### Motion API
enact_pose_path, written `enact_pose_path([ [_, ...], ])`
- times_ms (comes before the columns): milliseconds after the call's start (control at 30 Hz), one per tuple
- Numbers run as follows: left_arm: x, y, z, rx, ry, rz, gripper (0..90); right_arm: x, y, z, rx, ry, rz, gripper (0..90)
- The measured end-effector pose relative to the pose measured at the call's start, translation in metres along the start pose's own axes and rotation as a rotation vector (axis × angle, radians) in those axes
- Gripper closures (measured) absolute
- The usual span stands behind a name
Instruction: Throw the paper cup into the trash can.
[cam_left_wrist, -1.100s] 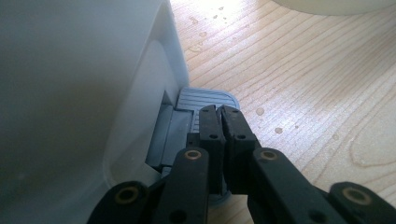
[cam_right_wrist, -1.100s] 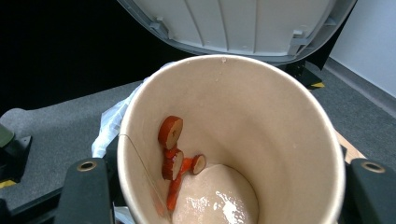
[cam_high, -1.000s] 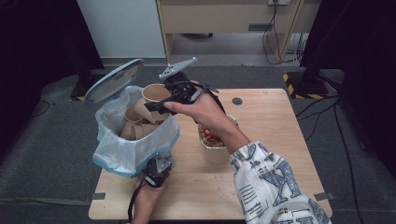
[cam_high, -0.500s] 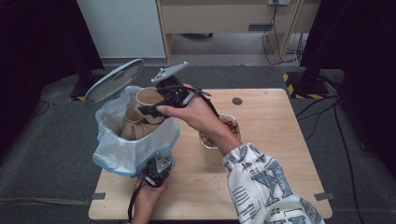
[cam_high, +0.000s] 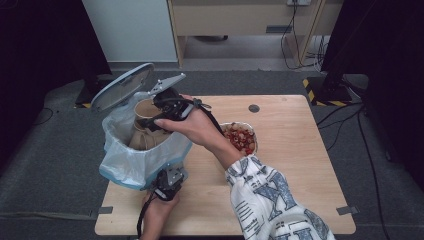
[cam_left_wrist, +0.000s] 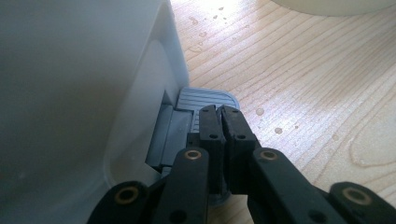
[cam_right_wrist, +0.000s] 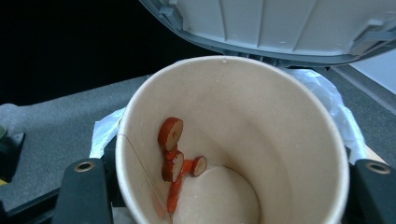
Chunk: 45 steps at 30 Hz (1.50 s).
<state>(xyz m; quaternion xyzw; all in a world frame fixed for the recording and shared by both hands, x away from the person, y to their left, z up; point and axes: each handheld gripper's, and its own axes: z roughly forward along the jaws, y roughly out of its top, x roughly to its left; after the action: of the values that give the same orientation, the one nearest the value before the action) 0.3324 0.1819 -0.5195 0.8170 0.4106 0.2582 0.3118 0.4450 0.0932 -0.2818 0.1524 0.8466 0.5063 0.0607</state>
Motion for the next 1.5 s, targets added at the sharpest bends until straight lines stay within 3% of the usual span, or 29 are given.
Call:
enact_pose_path([
  [333,0.000,0.000,0.000,0.001,-0.001,0.001,86.7,0.009,0.002,0.022,0.027,0.009,-0.021,29.5],
  [500,0.000,0.000,0.000,0.000,-0.002,-0.001,86.7,0.010,-0.001,0.026,0.030,-0.021,-0.036,19.3],
  [733,0.000,0.000,0.000,0.002,0.000,0.001,86.6,0.008,0.000,0.019,0.005,-0.010,-0.023,17.4],
  [1167,0.000,0.000,0.000,0.001,-0.001,0.001,86.7,0.005,0.000,0.010,0.004,-0.030,-0.024,17.9],
  [1500,0.000,0.000,0.000,-0.001,-0.001,-0.001,86.7,-0.001,-0.001,-0.010,-0.032,-0.039,-0.007,17.3],
])
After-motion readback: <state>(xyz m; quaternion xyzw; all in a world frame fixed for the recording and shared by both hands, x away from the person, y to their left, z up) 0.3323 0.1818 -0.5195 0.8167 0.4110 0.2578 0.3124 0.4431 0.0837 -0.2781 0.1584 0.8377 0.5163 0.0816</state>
